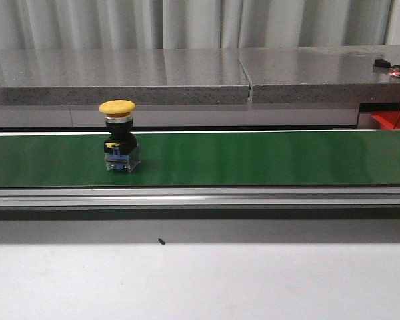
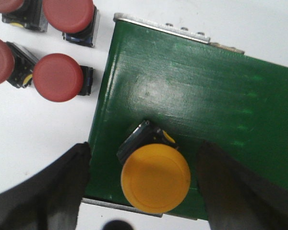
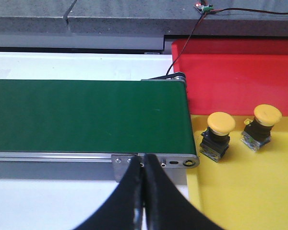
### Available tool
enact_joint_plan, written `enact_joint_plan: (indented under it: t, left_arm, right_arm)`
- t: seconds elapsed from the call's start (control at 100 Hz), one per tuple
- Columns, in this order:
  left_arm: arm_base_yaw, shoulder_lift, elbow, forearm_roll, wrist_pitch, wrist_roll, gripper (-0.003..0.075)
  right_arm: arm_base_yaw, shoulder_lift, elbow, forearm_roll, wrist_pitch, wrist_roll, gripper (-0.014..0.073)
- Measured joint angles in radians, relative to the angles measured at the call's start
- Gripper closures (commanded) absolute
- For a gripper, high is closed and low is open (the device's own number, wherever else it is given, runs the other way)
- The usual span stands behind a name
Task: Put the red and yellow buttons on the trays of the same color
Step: 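Set the second yellow button on the green belt and release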
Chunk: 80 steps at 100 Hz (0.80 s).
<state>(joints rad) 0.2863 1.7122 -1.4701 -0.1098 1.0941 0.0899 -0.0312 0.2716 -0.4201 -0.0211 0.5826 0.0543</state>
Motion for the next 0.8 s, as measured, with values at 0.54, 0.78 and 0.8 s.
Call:
enact_joint_plan:
  t: [0.54,0.78,0.8]
  left_arm:
    - [-0.148,-0.306,0.002,-0.06,-0.015,0.082,0.0739]
    - [-0.246,-0.416,0.071,-0.049,-0.015,0.084,0.0739]
    - [-0.253,-0.425,0.081,-0.045,-0.017,0.084,0.0739]
  right_arm:
    - [0.0,0.0,0.0,0.0,0.0,0.0,0.066]
    - [0.0,0.0,0.0,0.0,0.0,0.0,0.066]
    - [0.0,0.0,0.0,0.0,0.0,0.0,0.066]
